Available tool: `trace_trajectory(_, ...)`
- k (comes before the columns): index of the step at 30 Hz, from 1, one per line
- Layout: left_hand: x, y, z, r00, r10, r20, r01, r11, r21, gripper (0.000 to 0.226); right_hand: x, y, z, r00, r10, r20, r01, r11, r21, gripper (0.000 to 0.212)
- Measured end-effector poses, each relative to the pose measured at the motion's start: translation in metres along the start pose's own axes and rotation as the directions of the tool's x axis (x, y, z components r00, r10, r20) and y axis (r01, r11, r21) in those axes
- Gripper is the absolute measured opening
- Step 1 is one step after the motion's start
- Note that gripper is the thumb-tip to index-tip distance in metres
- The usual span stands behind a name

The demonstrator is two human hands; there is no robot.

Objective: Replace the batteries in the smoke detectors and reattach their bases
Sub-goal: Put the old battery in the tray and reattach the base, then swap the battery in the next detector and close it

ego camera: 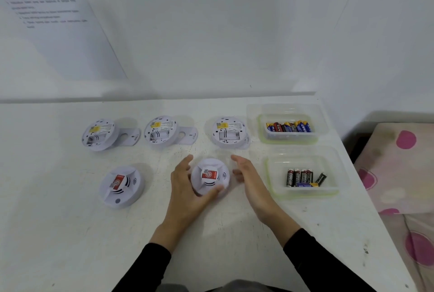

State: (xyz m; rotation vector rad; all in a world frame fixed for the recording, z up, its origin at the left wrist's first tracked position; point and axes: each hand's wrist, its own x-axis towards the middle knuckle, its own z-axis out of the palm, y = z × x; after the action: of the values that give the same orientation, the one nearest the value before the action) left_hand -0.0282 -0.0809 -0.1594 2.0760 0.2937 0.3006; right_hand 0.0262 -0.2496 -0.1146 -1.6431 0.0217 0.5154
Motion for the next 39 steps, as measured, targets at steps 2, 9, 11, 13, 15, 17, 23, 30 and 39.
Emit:
trace_trajectory(2, 0.012, 0.011, -0.002, 0.996, -0.087, -0.033, 0.083, 0.992, -0.096, 0.091, 0.008, 0.001, -0.002, 0.998, -0.021, -0.054, 0.024, 0.998, 0.049, 0.04)
trace_trajectory(9, 0.092, 0.056, 0.007, 0.968, -0.22, 0.12, 0.222, 0.975, -0.002, 0.043, 0.047, -0.014, -0.006, 0.99, -0.106, -0.097, 0.111, 0.992, 0.053, 0.06)
trace_trajectory(11, 0.104, 0.059, 0.011, 0.963, -0.226, 0.147, 0.217, 0.973, 0.074, 0.033, 0.052, -0.021, -0.006, 0.994, -0.075, -0.081, 0.081, 0.995, 0.063, 0.074)
trace_trajectory(13, 0.11, 0.06, 0.017, 0.967, -0.225, 0.118, 0.222, 0.974, 0.043, 0.031, 0.052, -0.026, -0.005, 0.996, -0.06, -0.071, 0.066, 0.994, 0.083, 0.081)
trace_trajectory(15, 0.112, 0.062, 0.022, 0.965, -0.247, 0.09, 0.258, 0.955, -0.145, 0.024, 0.047, -0.031, -0.007, 0.991, -0.1, -0.09, 0.11, 0.987, 0.121, 0.071)
trace_trajectory(17, 0.111, 0.072, 0.024, 0.958, -0.268, 0.104, 0.286, 0.848, -0.447, 0.016, 0.038, -0.042, -0.013, 0.977, -0.176, -0.117, 0.193, 0.969, 0.153, 0.061)
trace_trajectory(23, 0.106, 0.115, 0.026, 0.901, -0.16, 0.403, 0.433, 0.404, -0.806, 0.056, 0.0, -0.075, -0.043, 0.939, -0.322, -0.124, 0.343, 0.912, 0.227, 0.033)
trace_trajectory(30, 0.097, 0.122, 0.045, 0.855, -0.151, 0.496, 0.516, 0.339, -0.787, 0.053, -0.002, -0.055, -0.121, 0.971, -0.072, -0.23, -0.13, 0.644, -0.753, 0.018)
trace_trajectory(39, 0.091, 0.128, 0.053, 0.829, -0.128, 0.545, 0.551, 0.36, -0.753, 0.056, 0.0, -0.04, -0.12, 0.978, 0.013, -0.207, -0.196, 0.392, -0.899, 0.028)
